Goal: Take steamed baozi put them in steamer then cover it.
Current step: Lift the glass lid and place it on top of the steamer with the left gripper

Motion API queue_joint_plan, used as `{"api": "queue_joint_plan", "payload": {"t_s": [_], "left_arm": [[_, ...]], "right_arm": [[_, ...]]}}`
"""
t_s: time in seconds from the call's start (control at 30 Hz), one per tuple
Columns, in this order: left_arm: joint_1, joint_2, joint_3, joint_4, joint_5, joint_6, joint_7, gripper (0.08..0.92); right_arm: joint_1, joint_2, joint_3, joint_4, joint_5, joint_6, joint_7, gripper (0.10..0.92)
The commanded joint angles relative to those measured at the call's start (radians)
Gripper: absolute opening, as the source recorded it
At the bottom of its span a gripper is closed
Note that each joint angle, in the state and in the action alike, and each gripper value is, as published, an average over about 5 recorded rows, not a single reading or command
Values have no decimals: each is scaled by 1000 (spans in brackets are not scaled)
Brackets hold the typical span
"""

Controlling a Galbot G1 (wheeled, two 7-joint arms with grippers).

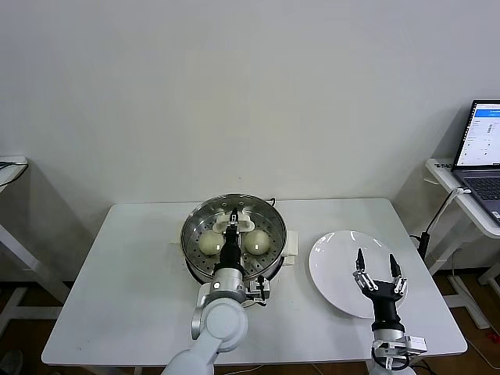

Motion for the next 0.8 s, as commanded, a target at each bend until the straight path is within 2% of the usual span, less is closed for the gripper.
{"api": "queue_joint_plan", "payload": {"t_s": [0.03, 0.17, 0.63, 0.8], "left_arm": [[7, 5, -6, -26, 0, -15, -6, 196], [24, 20, -6, -60, -1, -21, -13, 251], [150, 113, -21, -211, -20, -38, -25, 658], [207, 147, -41, -309, -56, -35, -41, 784]], "right_arm": [[0, -1, -2, -2, -2, 1, -1, 823], [1, -1, -2, -6, -3, 3, -1, 823], [4, -7, -4, -6, -5, 2, 0, 823], [3, -8, -5, -1, -5, 2, 1, 823]]}}
